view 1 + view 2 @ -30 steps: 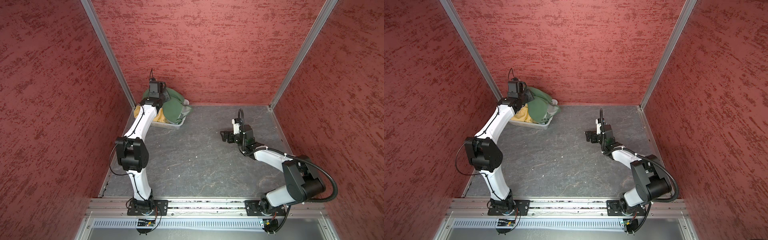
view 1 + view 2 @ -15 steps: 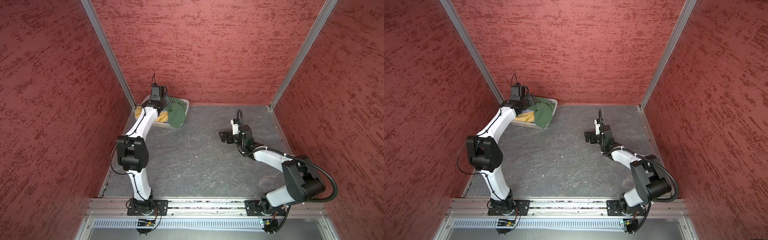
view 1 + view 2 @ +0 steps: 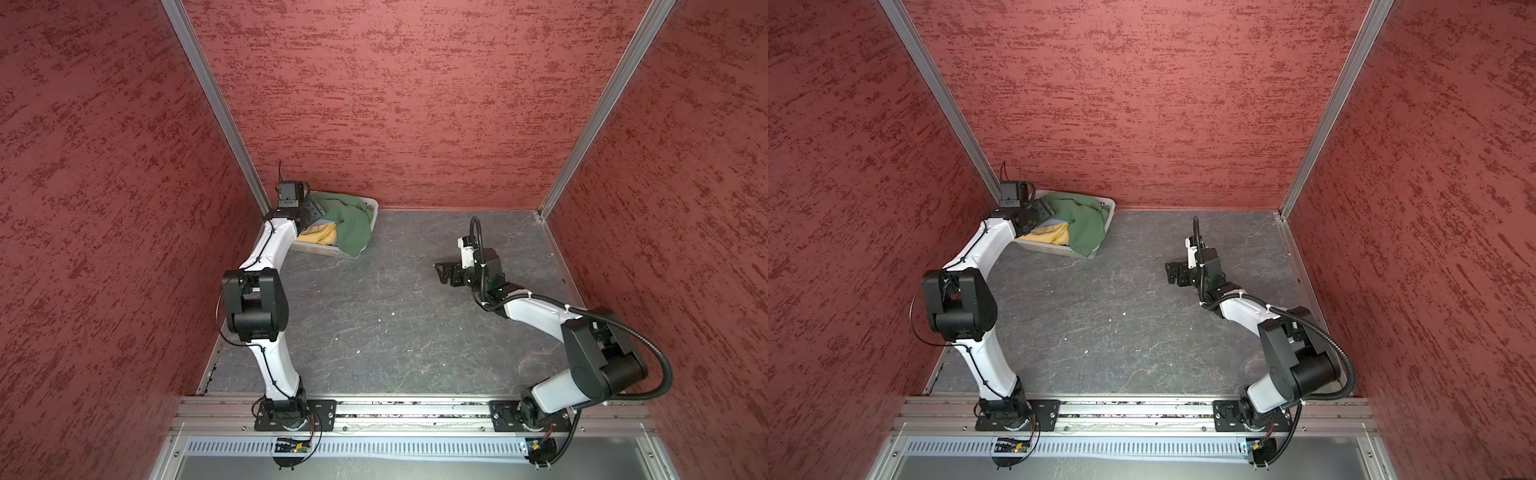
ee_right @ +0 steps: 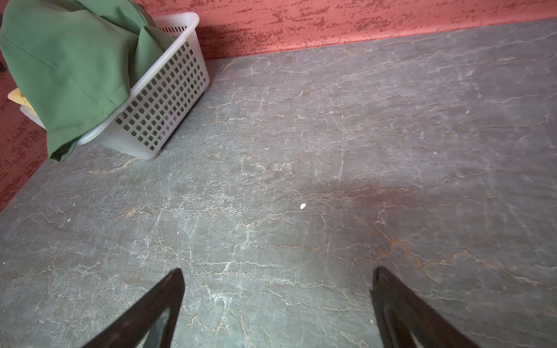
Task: Fold and stack skirts
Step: Pick up the skirt from the basket.
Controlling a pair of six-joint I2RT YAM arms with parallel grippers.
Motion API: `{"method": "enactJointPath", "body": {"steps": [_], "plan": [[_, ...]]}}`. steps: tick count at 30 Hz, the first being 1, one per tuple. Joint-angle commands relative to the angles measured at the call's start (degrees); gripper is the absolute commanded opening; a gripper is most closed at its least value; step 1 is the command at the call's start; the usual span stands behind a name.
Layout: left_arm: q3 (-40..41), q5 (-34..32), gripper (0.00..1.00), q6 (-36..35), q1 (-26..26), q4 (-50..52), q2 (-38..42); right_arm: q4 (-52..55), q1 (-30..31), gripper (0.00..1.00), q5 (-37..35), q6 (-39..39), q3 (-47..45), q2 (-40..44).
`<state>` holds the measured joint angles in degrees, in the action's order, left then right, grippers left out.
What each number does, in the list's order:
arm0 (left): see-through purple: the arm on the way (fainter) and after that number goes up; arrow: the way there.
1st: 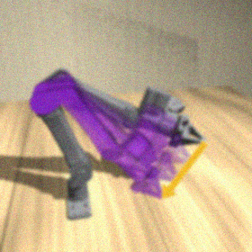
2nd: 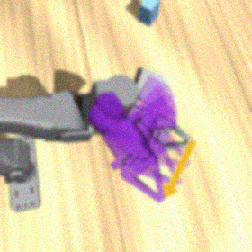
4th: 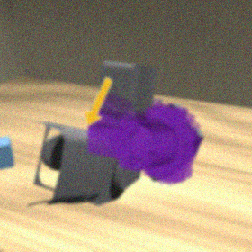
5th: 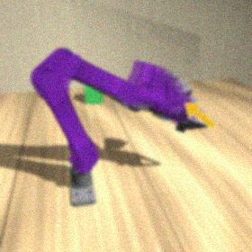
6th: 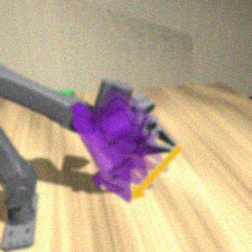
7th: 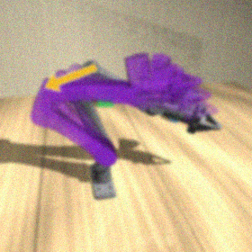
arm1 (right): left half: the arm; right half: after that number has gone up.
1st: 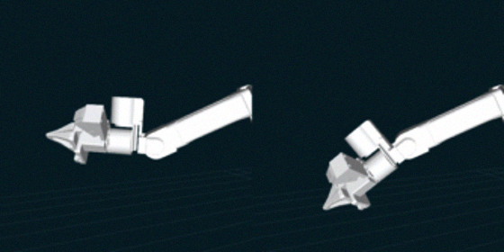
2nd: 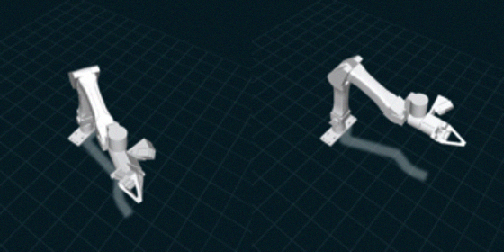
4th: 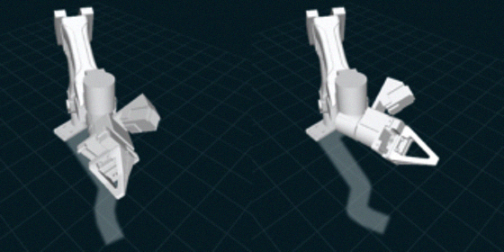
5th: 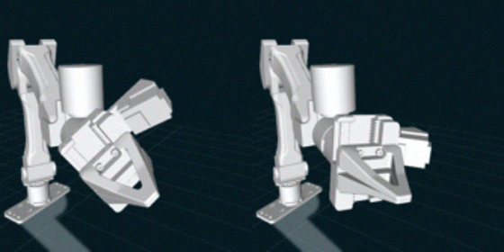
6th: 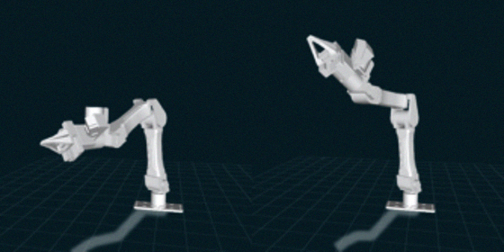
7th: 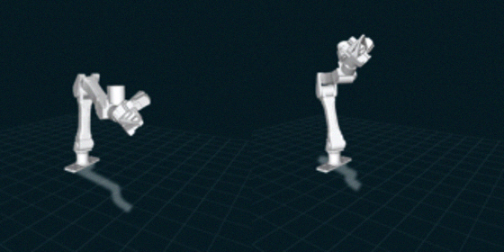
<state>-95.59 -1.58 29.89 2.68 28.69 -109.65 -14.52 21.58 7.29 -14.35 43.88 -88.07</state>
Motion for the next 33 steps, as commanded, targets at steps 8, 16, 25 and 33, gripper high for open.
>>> {"method": "enactJointPath", "body": {"steps": [8, 16, 25, 33], "plan": [[1.11, 3.14, 0.71, 4.98, 0.41, -5.11, -1.23, 0.81, 1.32, 0.97, 0.1, 1.6, 2.58, -1.14], [1.2, 3.99, 0.62, 6.8, 0.05, -6.85, -2.46, 1.43, 1.59, 0.97, -0.34, 2.29, 2.74, -1.14], [0.87, 3.96, 0.4, 8.06, -0.66, -8.83, -3.64, 1.69, 1.88, 0.98, -0.51, 2.83, 2.98, -1.14], [-0.84, 3.81, 0.0, 7.64, -0.87, -9.88, -3.32, 1.8, 2.06, 0.98, -0.82, 3.3, 2.78, -1.14]]}}
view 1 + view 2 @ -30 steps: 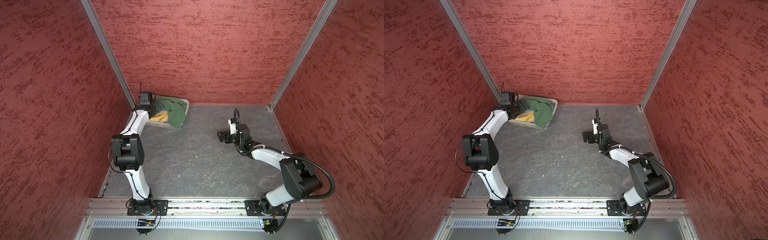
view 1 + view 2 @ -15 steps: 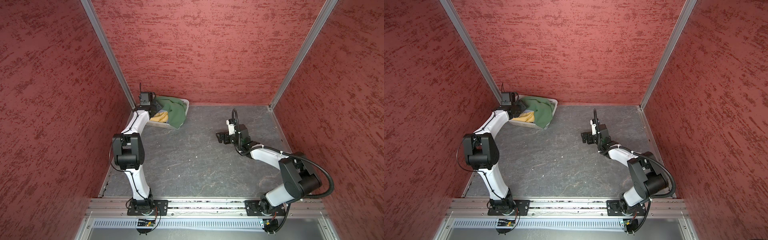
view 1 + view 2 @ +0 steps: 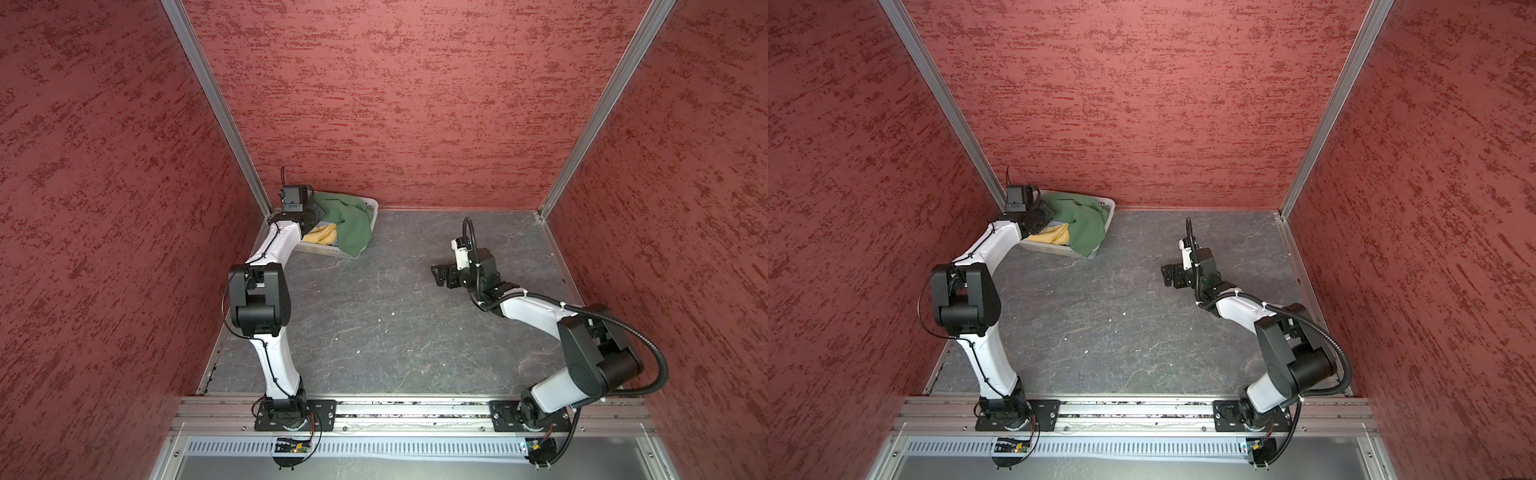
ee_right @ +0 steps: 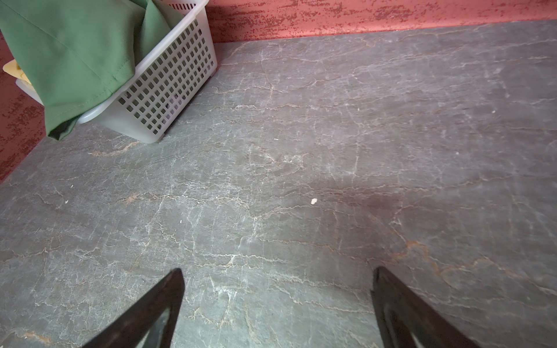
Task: Fold and stack skirts
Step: Pick up the skirt from the basket.
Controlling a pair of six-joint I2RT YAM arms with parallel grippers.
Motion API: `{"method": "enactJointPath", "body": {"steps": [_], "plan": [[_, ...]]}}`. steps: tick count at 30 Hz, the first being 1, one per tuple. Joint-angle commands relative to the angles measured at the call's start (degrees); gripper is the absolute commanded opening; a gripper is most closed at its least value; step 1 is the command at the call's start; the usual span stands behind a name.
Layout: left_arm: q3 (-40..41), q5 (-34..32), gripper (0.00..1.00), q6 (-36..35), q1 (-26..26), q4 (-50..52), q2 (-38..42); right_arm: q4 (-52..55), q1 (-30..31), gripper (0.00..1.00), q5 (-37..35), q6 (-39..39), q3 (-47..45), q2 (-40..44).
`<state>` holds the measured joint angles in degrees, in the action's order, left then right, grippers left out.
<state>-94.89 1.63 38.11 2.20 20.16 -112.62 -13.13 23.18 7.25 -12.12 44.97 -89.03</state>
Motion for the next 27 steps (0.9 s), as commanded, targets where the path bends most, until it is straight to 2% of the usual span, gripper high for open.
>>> {"method": "enactJointPath", "body": {"steps": [1, 10, 17, 23, 27], "plan": [[-2.01, 0.48, 0.0, -0.99, -0.5, -1.22, -0.12, 0.38, 0.46, 0.98, -0.9, 1.05, 1.7, -0.18], [-0.45, -0.63, 0.0, -8.86, -4.04, -6.43, 6.95, 0.12, 0.55, 0.98, -1.89, 0.64, 1.58, -0.09], [2.74, 2.71, 0.0, -18.62, -9.39, -12.85, 16.51, 1.02, 0.55, 0.98, -4.84, -1.14, 2.46, 0.17], [3.22, 8.9, 0.0, -28.22, -17.68, -15.32, 24.16, 6.2, 0.47, 0.99, -12.68, -4.45, 5.31, 0.51], [4.05, 12.42, 0.0, -37.32, -26.45, -13.61, 27.63, 9.51, 0.29, 0.99, -17.8, -5.75, 6.4, 2.44]]}}
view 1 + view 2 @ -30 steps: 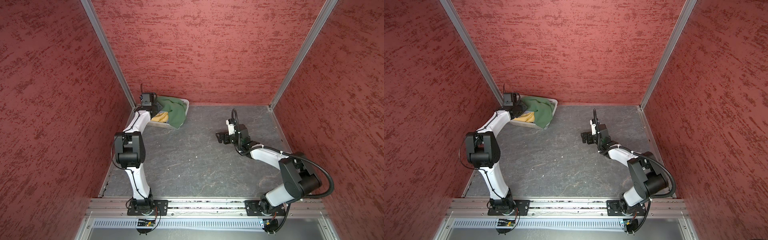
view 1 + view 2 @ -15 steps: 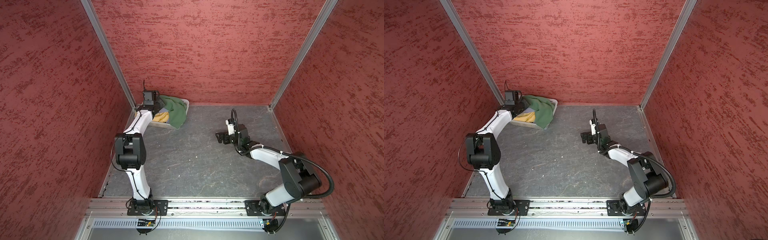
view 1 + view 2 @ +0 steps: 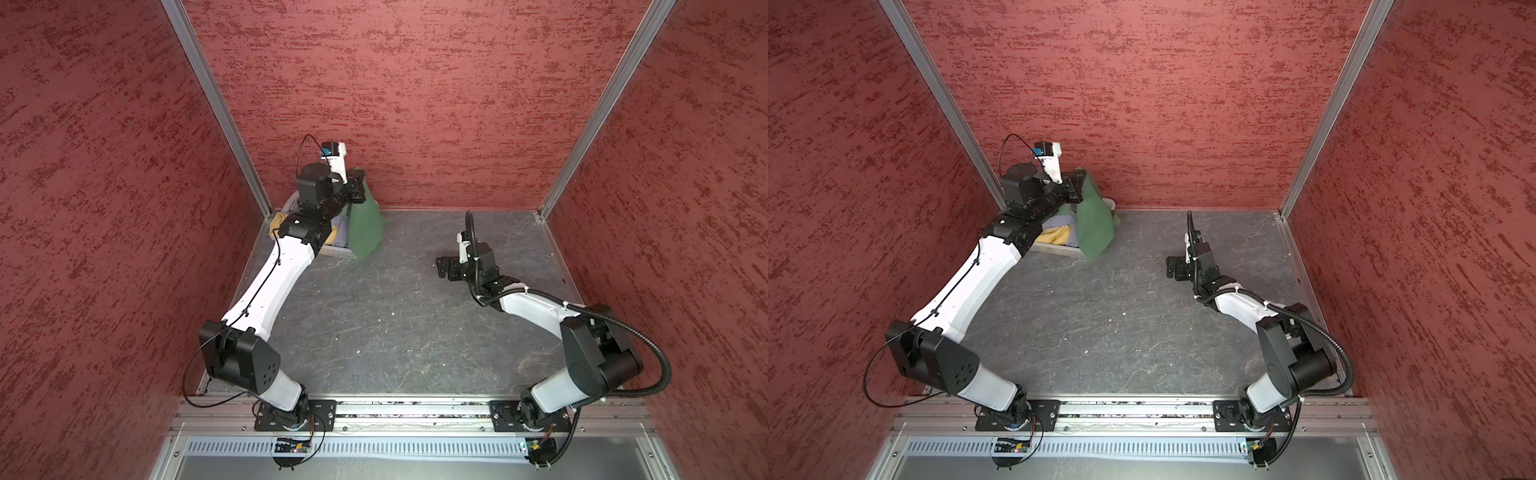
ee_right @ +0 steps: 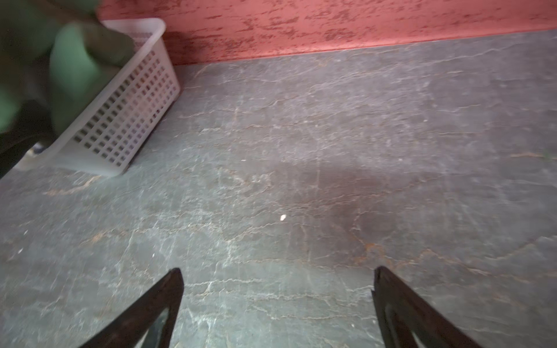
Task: Fold and stack skirts
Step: Pick up the skirt from the basket, then place the skirt at the center of the table.
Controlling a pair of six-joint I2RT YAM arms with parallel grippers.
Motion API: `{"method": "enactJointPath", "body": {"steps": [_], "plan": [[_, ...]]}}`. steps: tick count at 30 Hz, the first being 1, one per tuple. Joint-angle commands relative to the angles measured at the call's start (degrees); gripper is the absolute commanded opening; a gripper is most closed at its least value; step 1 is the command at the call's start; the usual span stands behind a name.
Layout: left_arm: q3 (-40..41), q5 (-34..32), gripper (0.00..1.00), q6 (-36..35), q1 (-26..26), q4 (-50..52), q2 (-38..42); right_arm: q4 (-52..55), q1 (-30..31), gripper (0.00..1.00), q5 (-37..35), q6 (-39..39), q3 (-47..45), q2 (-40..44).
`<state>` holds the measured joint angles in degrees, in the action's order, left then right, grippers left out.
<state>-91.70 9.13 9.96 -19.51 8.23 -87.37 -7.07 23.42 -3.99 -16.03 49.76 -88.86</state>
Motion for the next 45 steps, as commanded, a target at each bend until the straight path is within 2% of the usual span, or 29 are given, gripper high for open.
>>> {"method": "enactJointPath", "body": {"steps": [1, 4, 7, 12, 17, 22, 24, 31, 32, 34, 35, 39, 42, 45], "plan": [[1.12, 5.53, 0.0, -11.32, -7.52, -0.56, 2.81, 3.83, -0.08, 0.99, -7.57, -1.97, 1.51, 3.2], [3.21, 7.22, 0.0, -15.21, -14.38, 1.6, 3.12, 5.62, -0.82, 0.99, -10.53, -2.4, 1.08, 6.56], [6.88, 7.37, 0.0, -16.04, -19.76, 1.44, 2.48, 7.55, -1.69, 0.99, -12.98, -2.21, 0.28, 10.15], [11.32, 4.87, 0.0, -13.12, -24.66, 1.5, -1.9, 12.95, -3.65, 0.99, -15.86, -1.3, -0.44, 14.4], [13.37, 2.63, 0.0, -8.57, -24.95, 0.97, -7.01, 17.61, -5.65, 0.99, -15.52, 0.11, -0.49, 16.59], [14.38, -5.14, 0.0, -7.69, -23.86, 2.05, -9.54, 17.78, -6.12, 0.99, -10.07, 1.14, -0.81, 17.48], [14.95, -7.44, 0.0, -6.95, -22.04, 1.97, -10.07, 17.42, -6.15, 0.99, -7.79, 1.35, -0.71, 16.98], [13.13, -8.34, 0.0, -5.77, -14.4, 0.6, -12.58, 16.36, -6.13, 0.99, -4.12, 1.16, 0.44, 13.96], [12.21, -8.79, 0.03, -6.13, -13.76, 1.05, -13.55, 16.28, -6.14, 0.99, -3.86, 1.02, 0.6, 13.56], [10.4, -9.2, 0.24, -6.93, -13.15, 2.7, -15.34, 16.16, -6.14, 0.99, -3.08, 1.0, 1.06, 12.75], [9.64, -9.44, 0.3, -7.41, -13.17, 3.57, -16.13, 16.33, -6.12, 0.99, -3.05, 1.0, 1.36, 12.38], [9.38, -10.66, 0.77, -8.69, -14.05, 4.3, -16.97, 17.31, -6.19, 0.99, -2.74, 1.64, 2.48, 10.53], [11.2, -12.29, 0.88, -10.11, -15.41, 3.37, -15.33, 18.45, -6.28, 0.99, -1.61, 2.66, 3.32, 9.17], [14.39, -12.99, 0.92, -10.12, -15.85, 1.92, -12.51, 17.53, -6.19, 0.99, 4.03, 5.34, 2.97, 9.01]]}}
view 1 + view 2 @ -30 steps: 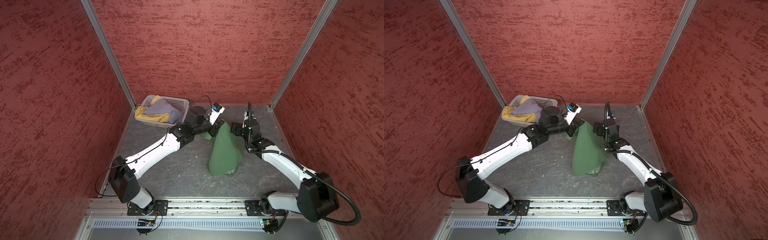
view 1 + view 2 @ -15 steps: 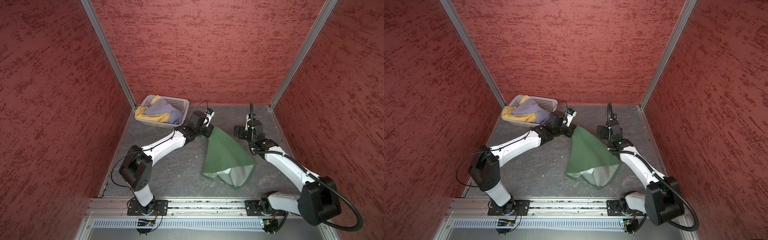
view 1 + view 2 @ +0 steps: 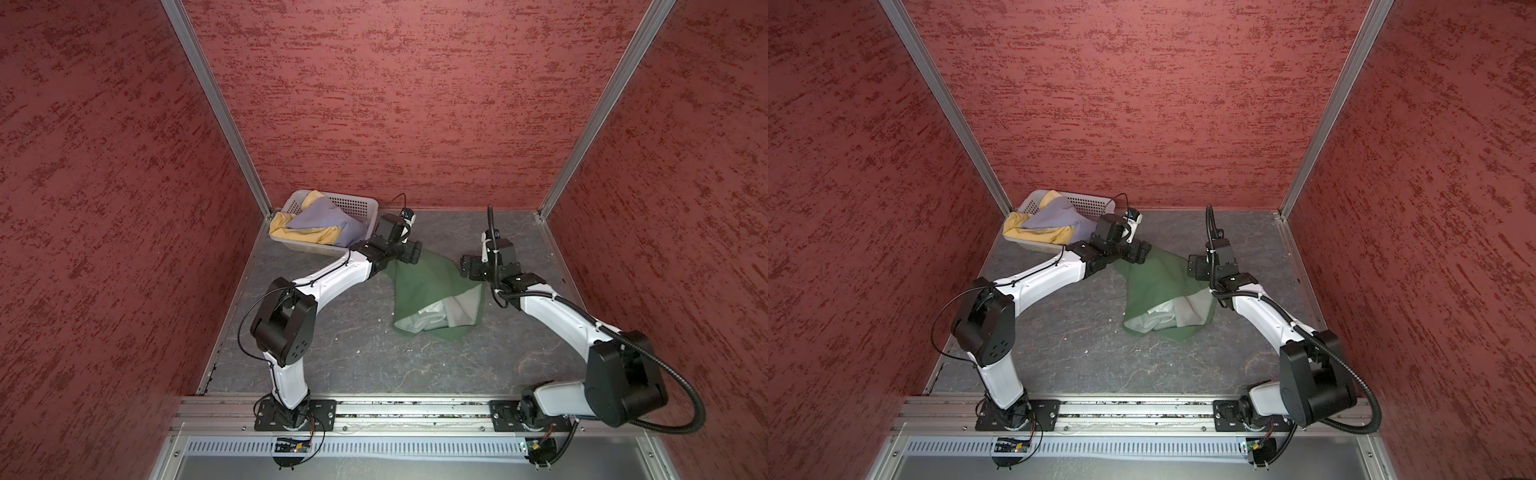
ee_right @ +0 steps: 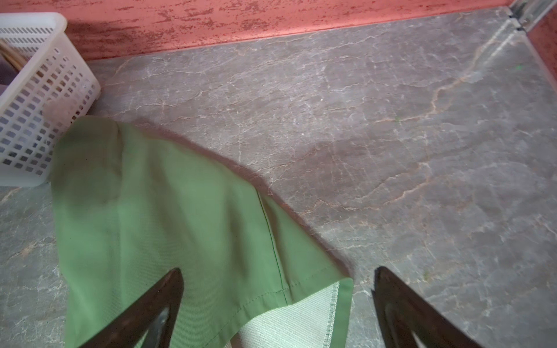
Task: Fold and stack skirts
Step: Place the skirt at the center of the table, then pick up the skirt from the center of the table.
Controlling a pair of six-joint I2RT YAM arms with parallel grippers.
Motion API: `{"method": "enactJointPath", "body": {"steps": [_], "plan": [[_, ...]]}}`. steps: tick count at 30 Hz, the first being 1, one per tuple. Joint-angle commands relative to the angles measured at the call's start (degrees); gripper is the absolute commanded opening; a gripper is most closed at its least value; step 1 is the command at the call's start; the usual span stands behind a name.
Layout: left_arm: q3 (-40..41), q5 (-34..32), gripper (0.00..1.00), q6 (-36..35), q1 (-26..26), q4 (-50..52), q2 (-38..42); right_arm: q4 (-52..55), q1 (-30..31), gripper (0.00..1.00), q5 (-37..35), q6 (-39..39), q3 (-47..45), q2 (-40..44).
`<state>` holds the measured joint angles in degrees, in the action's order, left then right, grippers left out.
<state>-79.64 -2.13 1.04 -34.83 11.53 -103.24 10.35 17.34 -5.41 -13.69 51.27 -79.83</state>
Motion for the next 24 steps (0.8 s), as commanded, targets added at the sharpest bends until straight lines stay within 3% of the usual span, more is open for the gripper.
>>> {"method": "enactJointPath", "body": {"steps": [1, 4, 11, 18, 24], "plan": [[3.54, -1.6, 0.92, -0.65, -0.25, -1.8, 4.46, -0.34, -0.04, 0.97, 9.03, 4.46, 1.13, 0.09], [6.32, -1.46, 0.93, 2.76, 1.25, -1.62, 7.07, -5.06, 1.92, 0.87, 14.64, 7.79, -2.47, 2.03], [12.21, -3.04, 0.94, 10.45, 5.06, -0.69, 12.54, -9.05, 9.21, 0.78, 17.19, 12.19, -6.76, 5.83], [16.03, -3.23, 0.95, 13.81, 8.17, 0.53, 15.29, -4.17, 16.61, 0.72, 14.85, 11.69, -4.07, 2.28], [18.08, -3.58, 0.95, 14.14, 9.58, 0.46, 16.05, -1.5, 24.03, 0.69, 8.58, 10.76, -3.07, -0.23]]}}
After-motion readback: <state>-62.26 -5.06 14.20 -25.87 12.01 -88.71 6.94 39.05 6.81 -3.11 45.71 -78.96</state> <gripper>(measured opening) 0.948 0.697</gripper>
